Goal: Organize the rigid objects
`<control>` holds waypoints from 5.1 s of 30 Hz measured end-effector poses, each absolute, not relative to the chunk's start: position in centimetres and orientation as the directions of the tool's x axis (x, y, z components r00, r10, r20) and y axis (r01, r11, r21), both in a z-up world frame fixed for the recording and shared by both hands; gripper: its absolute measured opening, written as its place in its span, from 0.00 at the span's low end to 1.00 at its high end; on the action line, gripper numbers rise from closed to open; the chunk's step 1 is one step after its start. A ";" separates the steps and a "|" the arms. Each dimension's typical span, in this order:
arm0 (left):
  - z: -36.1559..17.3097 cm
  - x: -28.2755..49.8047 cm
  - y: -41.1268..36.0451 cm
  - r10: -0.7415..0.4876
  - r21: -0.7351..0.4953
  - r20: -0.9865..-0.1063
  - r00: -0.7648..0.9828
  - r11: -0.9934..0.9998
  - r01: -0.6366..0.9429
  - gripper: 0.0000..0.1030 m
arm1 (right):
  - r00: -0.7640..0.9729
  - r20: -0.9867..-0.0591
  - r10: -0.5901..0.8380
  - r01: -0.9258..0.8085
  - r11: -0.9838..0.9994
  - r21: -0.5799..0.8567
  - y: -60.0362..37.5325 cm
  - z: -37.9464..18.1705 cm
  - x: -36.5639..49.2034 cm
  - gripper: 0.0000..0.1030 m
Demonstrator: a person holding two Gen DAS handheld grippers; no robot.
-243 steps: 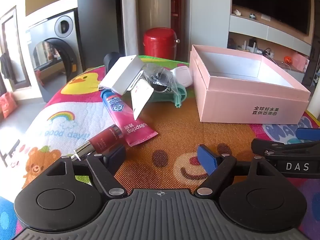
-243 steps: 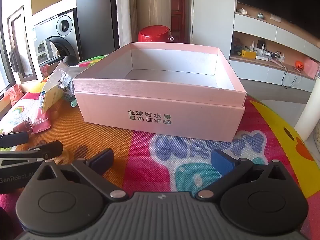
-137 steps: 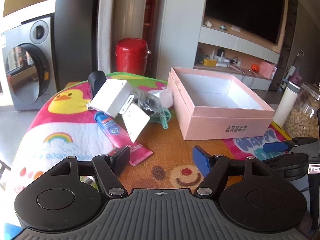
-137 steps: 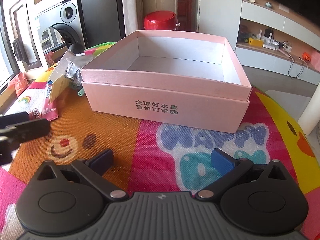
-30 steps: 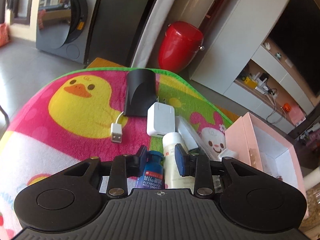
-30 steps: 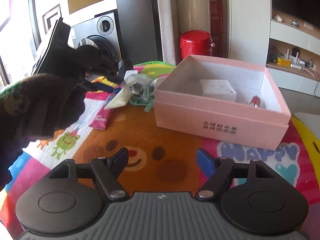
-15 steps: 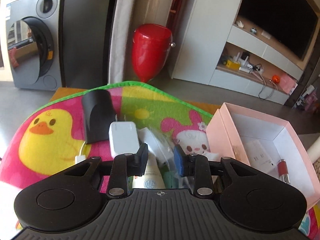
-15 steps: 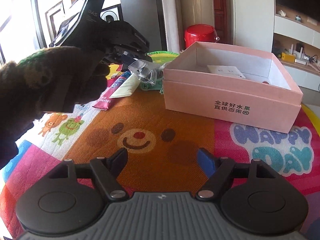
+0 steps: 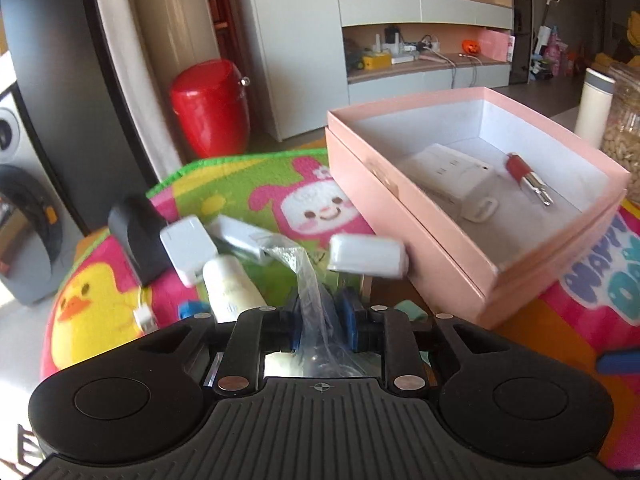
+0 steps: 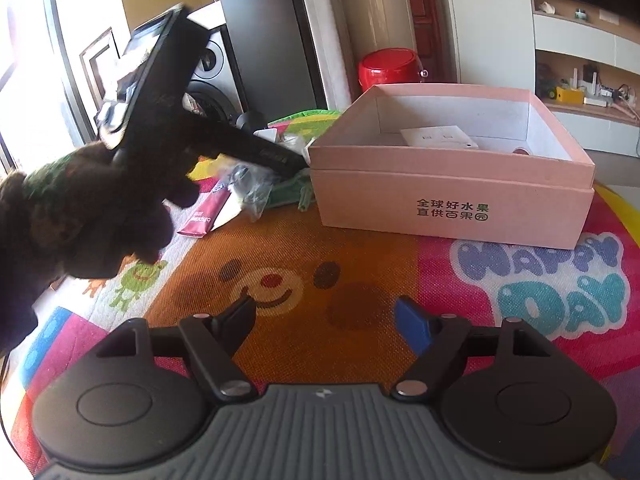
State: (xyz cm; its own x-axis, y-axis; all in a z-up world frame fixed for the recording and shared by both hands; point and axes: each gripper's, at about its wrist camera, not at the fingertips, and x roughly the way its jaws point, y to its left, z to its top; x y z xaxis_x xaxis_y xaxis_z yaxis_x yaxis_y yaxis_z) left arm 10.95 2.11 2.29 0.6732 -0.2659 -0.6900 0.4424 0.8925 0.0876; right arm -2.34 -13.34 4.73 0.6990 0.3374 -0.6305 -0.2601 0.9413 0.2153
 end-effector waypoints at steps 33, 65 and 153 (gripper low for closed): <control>5.6 10.4 6.7 -0.524 -0.405 -0.568 0.635 0.849 0.339 0.27 | 0.715 -0.681 0.156 -0.149 0.986 0.070 -19.0 5.3 -3.4 0.26; 1.5 -1.2 6.0 -0.259 0.004 -0.690 0.676 0.932 0.362 0.33 | 0.723 -0.656 0.218 -0.216 0.973 0.085 -17.9 4.6 -3.6 0.80; 2.1 -2.2 10.1 -0.365 -0.209 -0.715 0.596 0.926 0.316 0.24 | 0.690 -0.647 0.324 -0.381 0.923 0.055 -13.5 7.0 -2.2 0.53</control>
